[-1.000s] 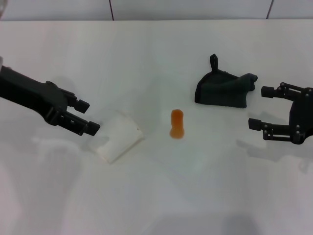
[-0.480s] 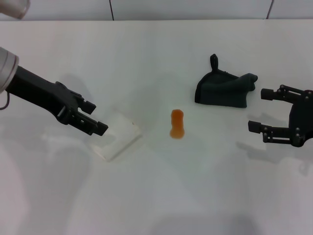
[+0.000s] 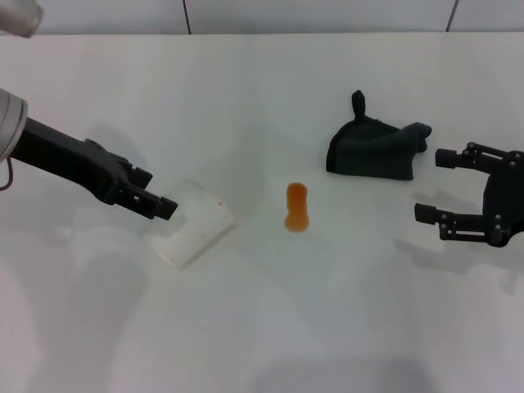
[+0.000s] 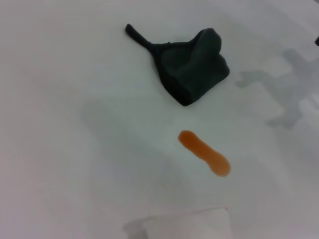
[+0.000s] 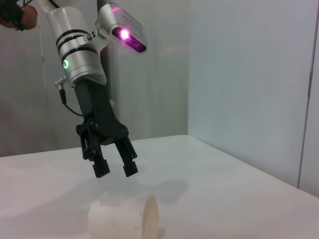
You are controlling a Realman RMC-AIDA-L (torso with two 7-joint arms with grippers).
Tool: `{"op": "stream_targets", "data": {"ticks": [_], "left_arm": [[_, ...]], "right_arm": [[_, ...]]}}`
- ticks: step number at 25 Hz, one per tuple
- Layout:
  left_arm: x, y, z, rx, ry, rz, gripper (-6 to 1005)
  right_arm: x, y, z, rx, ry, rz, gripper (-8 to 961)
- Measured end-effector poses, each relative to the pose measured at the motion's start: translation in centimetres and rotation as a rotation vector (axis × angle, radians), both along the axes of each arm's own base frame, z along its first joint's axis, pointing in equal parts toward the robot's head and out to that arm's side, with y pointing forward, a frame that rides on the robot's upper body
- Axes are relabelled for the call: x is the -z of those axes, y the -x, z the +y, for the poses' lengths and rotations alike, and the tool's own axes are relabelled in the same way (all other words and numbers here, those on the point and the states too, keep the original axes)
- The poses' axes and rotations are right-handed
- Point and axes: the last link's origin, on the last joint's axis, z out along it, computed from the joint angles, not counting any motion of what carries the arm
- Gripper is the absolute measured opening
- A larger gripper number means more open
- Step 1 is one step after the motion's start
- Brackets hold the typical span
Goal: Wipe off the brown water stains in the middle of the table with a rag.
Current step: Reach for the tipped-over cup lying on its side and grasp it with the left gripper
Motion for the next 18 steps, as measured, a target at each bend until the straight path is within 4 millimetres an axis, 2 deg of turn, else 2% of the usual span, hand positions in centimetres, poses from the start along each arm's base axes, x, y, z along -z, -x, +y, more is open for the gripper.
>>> {"op": "stream_targets", "data": {"ticks": [11,18], "left_arm": [[0.5,1.2,-0.3,-0.024,-0.019,0.013,837],[1.7,1.6,-0.3,-0.026,-0.014,0.019,835]], "right_arm": [[0.1,-0.1,-0.1,-0.005,-0.003,-0.004,841],[0.1,-0.1,-0.1,-0.005,-0.002,-0.004,841]]}}
